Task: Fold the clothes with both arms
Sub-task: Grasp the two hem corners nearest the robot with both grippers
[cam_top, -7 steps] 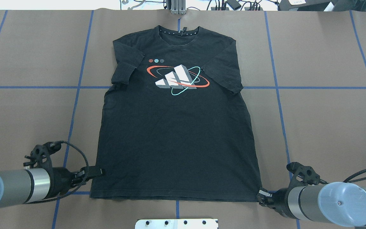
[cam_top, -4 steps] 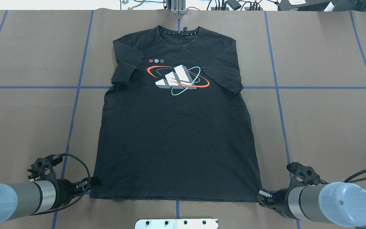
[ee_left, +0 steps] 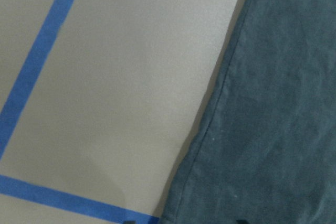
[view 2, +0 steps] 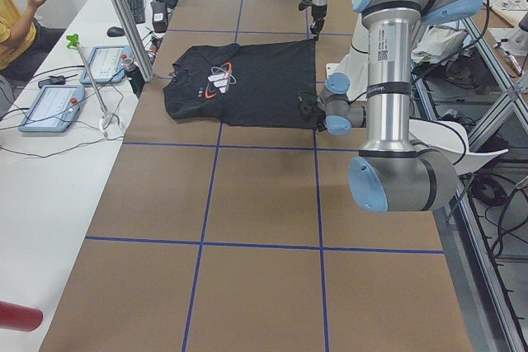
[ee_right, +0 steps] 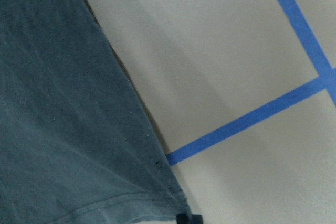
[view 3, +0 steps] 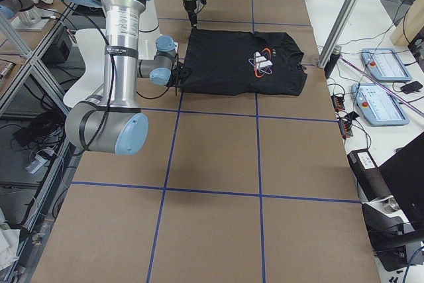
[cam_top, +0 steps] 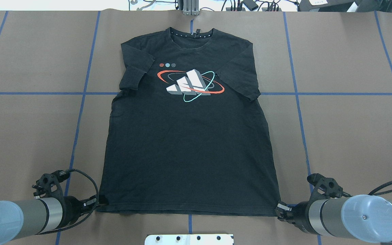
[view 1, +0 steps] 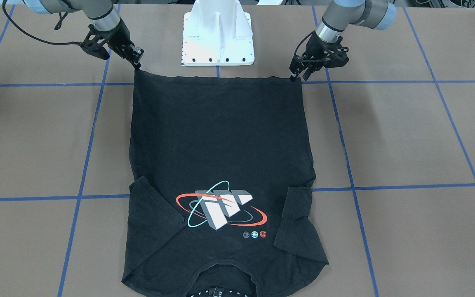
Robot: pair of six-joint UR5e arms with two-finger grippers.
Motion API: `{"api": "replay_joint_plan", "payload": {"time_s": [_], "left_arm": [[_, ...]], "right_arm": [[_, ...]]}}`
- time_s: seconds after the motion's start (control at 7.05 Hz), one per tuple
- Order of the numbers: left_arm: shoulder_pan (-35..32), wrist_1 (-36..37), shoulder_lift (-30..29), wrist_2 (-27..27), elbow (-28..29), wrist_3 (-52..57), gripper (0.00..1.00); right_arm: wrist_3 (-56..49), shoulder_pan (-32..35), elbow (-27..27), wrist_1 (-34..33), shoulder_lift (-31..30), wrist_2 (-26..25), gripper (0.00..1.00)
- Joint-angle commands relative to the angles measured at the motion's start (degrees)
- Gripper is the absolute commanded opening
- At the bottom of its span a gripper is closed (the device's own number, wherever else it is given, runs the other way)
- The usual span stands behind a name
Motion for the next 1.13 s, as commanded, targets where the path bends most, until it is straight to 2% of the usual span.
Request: {"api": "replay_joint_plan", "payload": {"time_s": [0.0, 0.28, 0.57, 0.71, 0.85, 0.99], "left_arm": [[0.5, 0.6, 0.0, 0.0, 0.1, 0.0, 0.64], [0.5, 0.7, -1.2, -0.1, 0.7, 0.0, 0.53], [0.5, 1.3, -1.3, -0.1, 0.7, 0.0, 0.37], [0.5, 1.3, -1.2, -0.1, 0.4, -0.1, 0.07], [0.4, 1.3, -1.1, -0.1, 0.1, 0.0, 0.00], [0.2, 1.3, -0.9, -0.1, -0.1, 0.0, 0.00]], "right_arm": [[-0.1, 0.0, 0.0, 0.2, 0.0, 0.1, 0.00], [0.0, 0.1, 0.0, 0.2, -0.1, 0.1, 0.00], [0.0, 0.1, 0.0, 0.2, -0.2, 0.1, 0.00], [0.0, 0.1, 0.0, 0.2, -0.3, 0.1, 0.00], [0.0, 0.1, 0.0, 0.2, -0.3, 0.1, 0.00], [0.0, 0.0, 0.0, 0.2, -0.3, 0.1, 0.00]]}}
